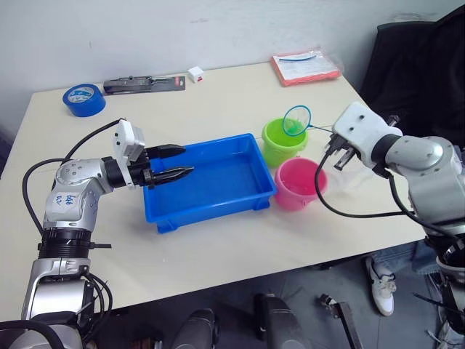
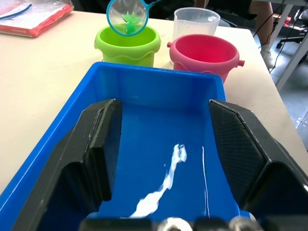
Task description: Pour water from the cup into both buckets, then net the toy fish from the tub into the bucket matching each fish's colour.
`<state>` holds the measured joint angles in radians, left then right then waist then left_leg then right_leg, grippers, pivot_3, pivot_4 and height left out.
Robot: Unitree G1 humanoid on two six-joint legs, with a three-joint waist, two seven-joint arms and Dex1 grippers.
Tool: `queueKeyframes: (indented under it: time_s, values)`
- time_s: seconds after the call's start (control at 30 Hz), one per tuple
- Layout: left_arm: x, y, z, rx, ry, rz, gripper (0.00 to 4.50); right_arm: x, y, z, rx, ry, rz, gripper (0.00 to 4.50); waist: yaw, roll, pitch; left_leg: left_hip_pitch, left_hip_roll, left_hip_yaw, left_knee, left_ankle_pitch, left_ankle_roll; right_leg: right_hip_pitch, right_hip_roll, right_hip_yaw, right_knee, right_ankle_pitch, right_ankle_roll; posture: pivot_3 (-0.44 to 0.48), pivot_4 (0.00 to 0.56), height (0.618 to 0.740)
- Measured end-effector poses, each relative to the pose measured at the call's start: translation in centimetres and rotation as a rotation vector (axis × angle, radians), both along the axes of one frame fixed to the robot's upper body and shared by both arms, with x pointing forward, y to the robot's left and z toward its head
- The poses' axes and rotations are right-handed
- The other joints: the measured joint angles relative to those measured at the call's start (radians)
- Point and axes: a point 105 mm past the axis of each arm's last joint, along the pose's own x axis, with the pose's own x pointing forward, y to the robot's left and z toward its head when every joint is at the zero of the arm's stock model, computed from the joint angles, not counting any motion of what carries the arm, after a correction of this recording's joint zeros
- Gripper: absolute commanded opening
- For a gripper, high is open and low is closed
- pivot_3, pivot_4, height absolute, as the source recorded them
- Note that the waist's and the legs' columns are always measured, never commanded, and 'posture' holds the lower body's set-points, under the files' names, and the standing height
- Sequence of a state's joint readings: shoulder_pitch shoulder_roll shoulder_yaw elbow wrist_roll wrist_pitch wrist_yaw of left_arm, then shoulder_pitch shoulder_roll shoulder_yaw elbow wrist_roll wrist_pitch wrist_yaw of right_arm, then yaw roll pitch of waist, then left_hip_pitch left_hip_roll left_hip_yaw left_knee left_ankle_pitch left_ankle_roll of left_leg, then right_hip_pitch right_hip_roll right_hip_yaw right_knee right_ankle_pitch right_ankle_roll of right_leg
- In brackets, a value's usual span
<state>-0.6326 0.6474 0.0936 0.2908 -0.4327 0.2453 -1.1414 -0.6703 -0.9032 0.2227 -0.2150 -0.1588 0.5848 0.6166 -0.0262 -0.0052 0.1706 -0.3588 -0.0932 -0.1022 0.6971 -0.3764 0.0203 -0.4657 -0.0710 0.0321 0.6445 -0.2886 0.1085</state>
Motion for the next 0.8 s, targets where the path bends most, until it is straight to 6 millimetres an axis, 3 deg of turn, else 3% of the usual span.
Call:
queueKeyframes:
  time_s: [0.33,0.6,0.8]
  values:
    - [-0.1,-0.1,0.0,0.003,0.003,-0.009,3.1,0.0,0.6,0.8,-0.497,-0.298,0.086,0.78,0.0,0.0,0.0,0.0,0.0,0.0,0.0,0.0,0.0,0.0,0.0,0.0,0.0,0.0,0.0,0.0,0.15,0.74]
    - [-0.1,-0.1,-0.2,0.002,0.01,-0.009,3.1,-0.6,0.6,-1.1,-0.771,-0.373,0.166,0.78,0.0,0.0,0.0,0.0,0.0,0.001,0.0,0.0,0.0,0.0,0.001,0.0,0.0,0.0,0.0,0.0,0.15,0.74]
    - [-0.1,-0.2,-0.3,0.0,0.012,-0.011,3.1,-0.9,1.1,-1.3,-0.914,-0.448,0.215,0.78,-0.001,0.0,0.0,0.0,0.0,0.001,0.0,0.0,0.0,0.0,0.001,0.0,0.0,0.0,0.0,0.0,0.15,0.74]
